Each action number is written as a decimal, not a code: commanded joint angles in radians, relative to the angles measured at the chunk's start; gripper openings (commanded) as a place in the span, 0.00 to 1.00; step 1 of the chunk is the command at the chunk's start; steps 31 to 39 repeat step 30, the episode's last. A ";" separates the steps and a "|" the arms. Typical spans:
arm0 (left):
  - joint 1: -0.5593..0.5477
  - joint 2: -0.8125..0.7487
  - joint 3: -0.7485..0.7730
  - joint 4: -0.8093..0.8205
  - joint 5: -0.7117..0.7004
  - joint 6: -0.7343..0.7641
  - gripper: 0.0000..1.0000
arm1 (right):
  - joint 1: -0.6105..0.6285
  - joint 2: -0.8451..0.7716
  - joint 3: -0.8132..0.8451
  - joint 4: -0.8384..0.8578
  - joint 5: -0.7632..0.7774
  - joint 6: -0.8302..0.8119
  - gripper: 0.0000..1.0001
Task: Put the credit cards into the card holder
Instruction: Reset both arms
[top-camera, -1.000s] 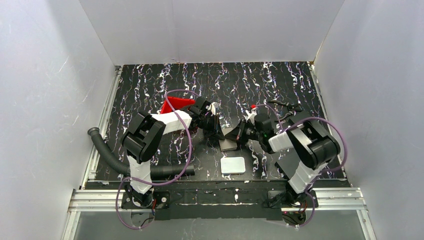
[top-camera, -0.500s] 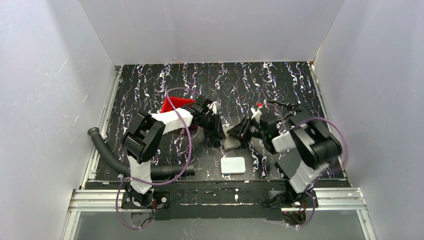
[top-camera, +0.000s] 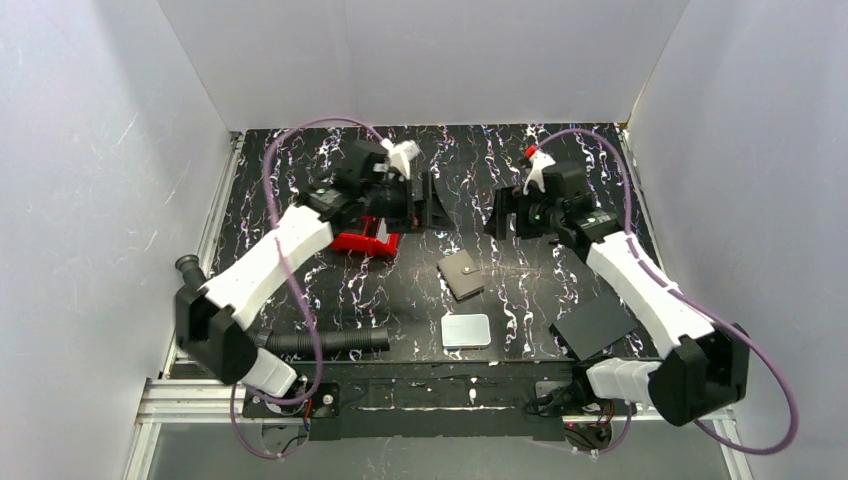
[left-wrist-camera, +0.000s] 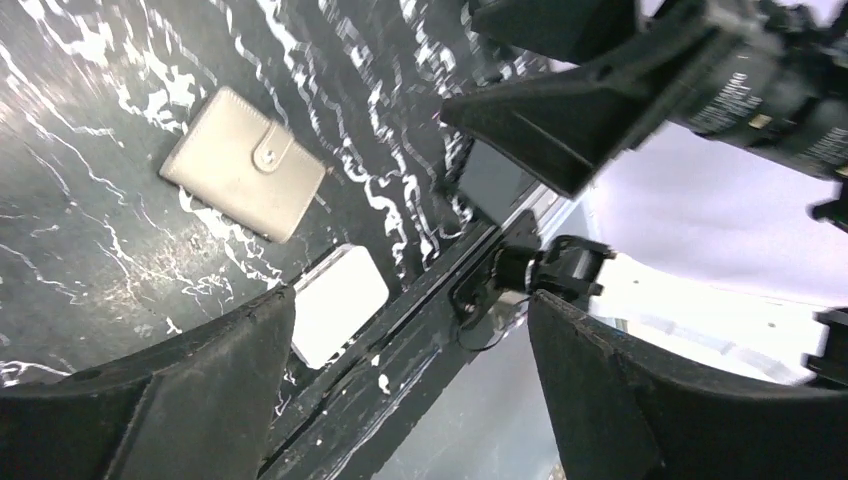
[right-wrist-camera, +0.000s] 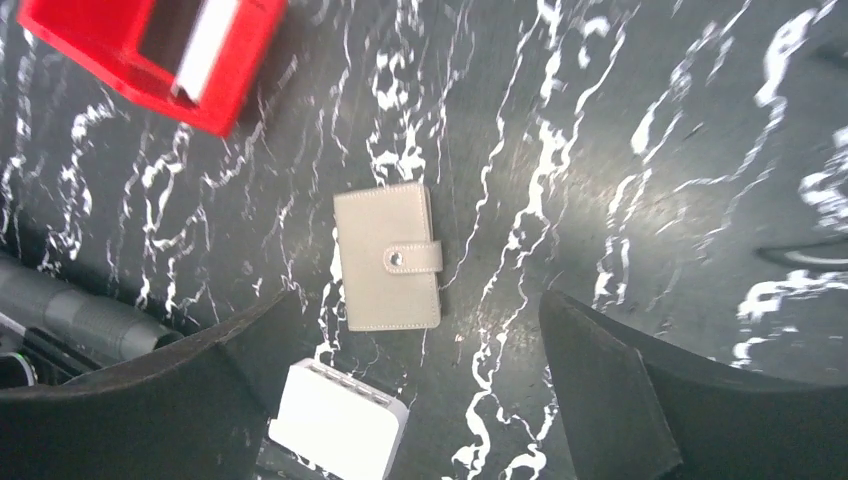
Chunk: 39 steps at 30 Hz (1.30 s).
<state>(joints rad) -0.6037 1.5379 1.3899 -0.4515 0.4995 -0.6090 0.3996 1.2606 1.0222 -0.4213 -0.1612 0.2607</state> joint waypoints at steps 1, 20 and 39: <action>0.044 -0.212 0.064 -0.079 -0.060 0.040 0.89 | -0.001 -0.100 0.172 -0.148 0.104 -0.049 0.98; 0.068 -0.727 0.219 0.037 -0.526 0.284 0.98 | -0.002 -0.295 0.692 -0.218 0.485 -0.099 0.98; 0.067 -0.753 0.203 0.043 -0.540 0.302 0.98 | -0.001 -0.377 0.646 -0.210 0.534 -0.079 0.98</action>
